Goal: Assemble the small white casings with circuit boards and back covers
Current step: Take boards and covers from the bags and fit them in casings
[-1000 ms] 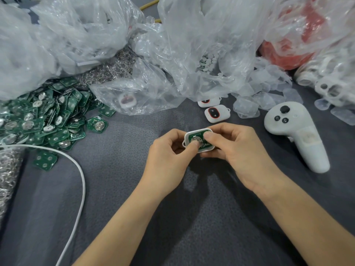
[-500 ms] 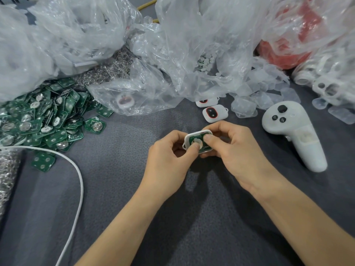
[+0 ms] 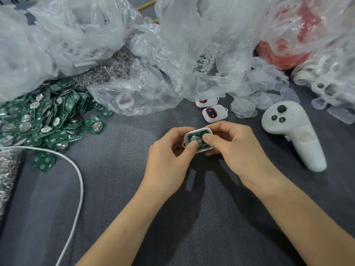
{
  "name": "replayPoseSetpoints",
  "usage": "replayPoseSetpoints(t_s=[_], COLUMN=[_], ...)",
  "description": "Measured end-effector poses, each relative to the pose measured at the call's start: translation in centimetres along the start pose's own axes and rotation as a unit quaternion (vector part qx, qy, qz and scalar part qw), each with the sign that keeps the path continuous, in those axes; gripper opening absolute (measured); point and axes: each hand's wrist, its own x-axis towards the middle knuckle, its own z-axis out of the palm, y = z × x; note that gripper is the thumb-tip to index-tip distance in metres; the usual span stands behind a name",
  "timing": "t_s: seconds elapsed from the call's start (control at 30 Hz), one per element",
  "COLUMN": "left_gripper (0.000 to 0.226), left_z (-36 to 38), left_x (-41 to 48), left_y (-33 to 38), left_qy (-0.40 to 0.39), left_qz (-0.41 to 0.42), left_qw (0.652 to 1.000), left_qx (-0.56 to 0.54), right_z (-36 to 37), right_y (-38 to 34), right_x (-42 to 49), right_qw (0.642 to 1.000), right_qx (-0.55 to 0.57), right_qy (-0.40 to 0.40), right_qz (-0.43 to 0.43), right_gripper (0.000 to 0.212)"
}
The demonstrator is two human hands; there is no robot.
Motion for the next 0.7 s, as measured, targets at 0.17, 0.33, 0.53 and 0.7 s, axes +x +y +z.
replayPoseSetpoints(t_s=[0.17, 0.33, 0.53, 0.7], left_gripper=[0.022, 0.027, 0.023, 0.022], left_z=[0.46, 0.43, 0.23, 0.27], left_x=[-0.47, -0.43, -0.24, -0.36], left_y=[0.14, 0.05, -0.11, -0.06], left_qy=[0.019, 0.036, 0.028, 0.005], left_qz=[0.039, 0.054, 0.057, 0.058], left_qw=[0.998, 0.996, 0.996, 0.997], left_qx=[0.035, 0.058, 0.057, 0.049], right_z=[0.38, 0.42, -0.15, -0.28], right_y=[0.34, 0.47, 0.29, 0.07], right_x=[0.04, 0.01, 0.09, 0.24], right_qw=[0.999, 0.998, 0.999, 0.999], right_qx=[-0.041, -0.049, 0.022, 0.029], right_qy=[0.028, 0.023, 0.000, -0.002], right_qz=[-0.016, -0.029, -0.027, -0.035], right_gripper=[0.017, 0.015, 0.019, 0.025])
